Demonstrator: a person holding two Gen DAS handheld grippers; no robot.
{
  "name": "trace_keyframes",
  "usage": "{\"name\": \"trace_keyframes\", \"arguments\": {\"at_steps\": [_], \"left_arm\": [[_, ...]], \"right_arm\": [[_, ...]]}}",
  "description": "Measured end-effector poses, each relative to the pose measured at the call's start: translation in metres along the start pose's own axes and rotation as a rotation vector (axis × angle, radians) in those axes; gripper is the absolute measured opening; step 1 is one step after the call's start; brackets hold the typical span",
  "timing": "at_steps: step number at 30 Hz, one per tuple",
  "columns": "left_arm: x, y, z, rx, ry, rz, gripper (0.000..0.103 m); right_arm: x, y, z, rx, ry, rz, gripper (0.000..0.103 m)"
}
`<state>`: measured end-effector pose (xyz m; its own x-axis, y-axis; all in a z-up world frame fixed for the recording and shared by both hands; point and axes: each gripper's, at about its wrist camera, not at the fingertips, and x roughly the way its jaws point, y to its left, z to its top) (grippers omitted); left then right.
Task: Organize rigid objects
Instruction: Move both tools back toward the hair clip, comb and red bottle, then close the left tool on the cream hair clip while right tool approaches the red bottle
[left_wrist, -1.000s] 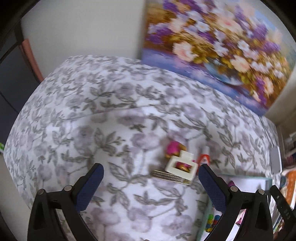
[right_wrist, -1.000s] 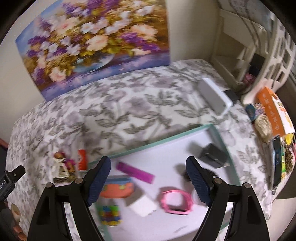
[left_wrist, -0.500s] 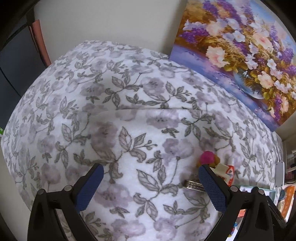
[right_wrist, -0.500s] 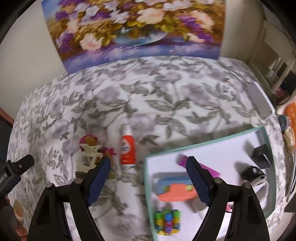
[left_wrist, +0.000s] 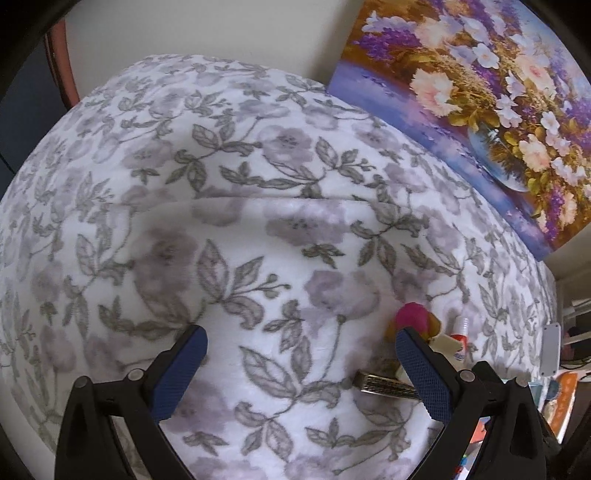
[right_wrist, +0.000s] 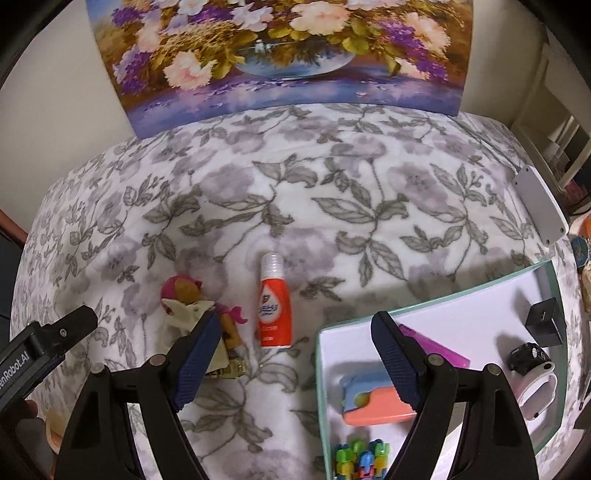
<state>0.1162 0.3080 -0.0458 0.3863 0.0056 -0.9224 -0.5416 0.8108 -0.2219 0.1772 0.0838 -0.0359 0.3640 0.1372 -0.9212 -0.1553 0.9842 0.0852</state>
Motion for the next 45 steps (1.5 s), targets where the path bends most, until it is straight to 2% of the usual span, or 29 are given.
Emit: {"name": "trace_keyframes", "arguments": {"at_steps": [7,27,37,42,45], "left_arm": [[0.001,-0.03,-0.008,0.061,0.007,-0.058,0.103],[0.023,-0.078,-0.028,0.169,0.061,-0.07,0.102],[0.031,-0.094,-0.038,0.222,0.08,-0.08,0.085],[0.034,-0.099,-0.04,0.236,0.084,-0.083,0.082],[0.037,-0.101,-0.04,0.243,0.087,-0.081,0.073]], "right_arm": [[-0.004,-0.023,0.003,0.049,0.002,-0.013,0.084],[-0.002,-0.067,0.009,0.138,0.014,-0.013,0.084],[-0.001,-0.068,0.008,0.138,0.02,-0.013,0.084],[0.001,-0.066,0.007,0.129,0.026,-0.013,0.084],[0.001,-0.065,0.007,0.128,0.027,-0.012,0.084]]}}
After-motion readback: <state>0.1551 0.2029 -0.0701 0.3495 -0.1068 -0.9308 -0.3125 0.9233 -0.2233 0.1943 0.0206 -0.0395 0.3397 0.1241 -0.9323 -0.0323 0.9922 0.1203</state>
